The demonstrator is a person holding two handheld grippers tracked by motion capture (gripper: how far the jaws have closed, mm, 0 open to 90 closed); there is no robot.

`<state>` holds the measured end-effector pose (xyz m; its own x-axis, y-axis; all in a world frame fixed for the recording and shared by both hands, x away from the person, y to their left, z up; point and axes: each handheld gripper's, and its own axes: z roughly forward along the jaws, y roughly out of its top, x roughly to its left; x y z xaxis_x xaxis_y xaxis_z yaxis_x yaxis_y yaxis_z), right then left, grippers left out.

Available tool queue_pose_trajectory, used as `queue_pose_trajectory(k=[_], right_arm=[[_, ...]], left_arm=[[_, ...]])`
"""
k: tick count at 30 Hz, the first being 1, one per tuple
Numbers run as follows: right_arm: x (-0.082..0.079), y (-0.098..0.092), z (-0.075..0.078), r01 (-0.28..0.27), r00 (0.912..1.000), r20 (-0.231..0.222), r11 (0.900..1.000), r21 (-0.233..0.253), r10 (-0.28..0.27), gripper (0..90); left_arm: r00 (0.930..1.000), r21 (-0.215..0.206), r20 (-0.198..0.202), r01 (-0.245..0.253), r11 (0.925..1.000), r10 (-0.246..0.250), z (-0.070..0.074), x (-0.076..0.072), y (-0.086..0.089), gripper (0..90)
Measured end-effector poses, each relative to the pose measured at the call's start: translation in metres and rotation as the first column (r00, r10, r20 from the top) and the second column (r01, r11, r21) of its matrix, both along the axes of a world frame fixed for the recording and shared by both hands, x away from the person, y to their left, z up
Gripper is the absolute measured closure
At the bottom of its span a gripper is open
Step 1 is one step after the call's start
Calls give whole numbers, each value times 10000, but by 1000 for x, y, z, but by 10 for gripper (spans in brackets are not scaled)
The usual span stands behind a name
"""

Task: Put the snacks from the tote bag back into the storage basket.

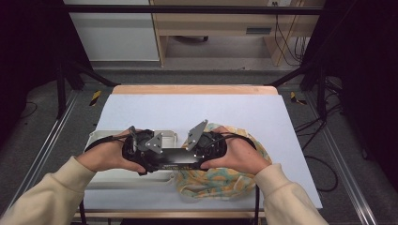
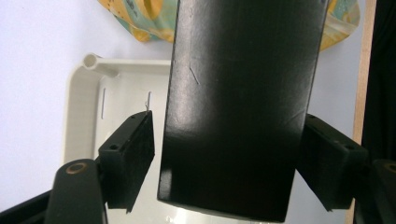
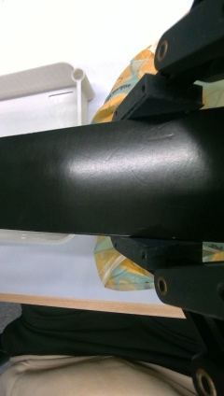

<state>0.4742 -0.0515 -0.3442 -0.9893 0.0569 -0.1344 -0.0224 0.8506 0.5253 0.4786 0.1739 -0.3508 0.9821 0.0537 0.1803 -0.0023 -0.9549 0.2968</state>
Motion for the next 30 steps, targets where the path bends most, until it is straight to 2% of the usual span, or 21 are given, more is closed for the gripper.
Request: queue_pose_trajectory(k=[4, 6, 9, 13, 19, 24, 26, 28, 30], right_arm=[[0, 0, -1, 10, 10000, -22, 10000, -47, -10, 432], [0, 0, -1, 4, 10000, -15, 10000, -55, -4, 432], [1, 0, -1, 18, 10000, -41, 10000, -29, -18, 432], [0, 0, -2, -97, 9999, -43, 9999, -101, 97, 431], [1, 0, -5, -141, 9999, 87, 9997, -182, 143, 423], [1, 2, -7, -113, 9999, 84, 9996, -262, 115, 412], [2, 2, -7, -17, 10000, -29, 9998, -208, 17, 369], [3, 0, -6, 197, 9998, -9, 9997, -163, -197, 284], [2, -3, -6, 542, 9984, 148, 9985, -79, -540, 233]], left_arm=[[10000, 34, -54, 12, 10000, -12, -1, 0, -1, 308], [9998, 80, -48, 204, 9998, -204, -1, 0, -2, 354], [9997, 127, -53, 239, 9996, -238, -1, 0, -3, 369], [9993, 241, -277, 238, 9994, -232, -2, -1, -4, 396], [9994, 337, -116, 333, 9989, -330, -2, -2, -4, 428], [9990, 293, -276, 368, 9989, -360, -3, -1, -4, 434], [9990, 297, -311, 328, 9990, -318, -4, 0, -3, 435], [9991, 279, -344, 256, 9993, -247, -4, 1, -1, 435], [9993, 194, -359, 108, 9998, -101, -3, 3, 3, 435]])
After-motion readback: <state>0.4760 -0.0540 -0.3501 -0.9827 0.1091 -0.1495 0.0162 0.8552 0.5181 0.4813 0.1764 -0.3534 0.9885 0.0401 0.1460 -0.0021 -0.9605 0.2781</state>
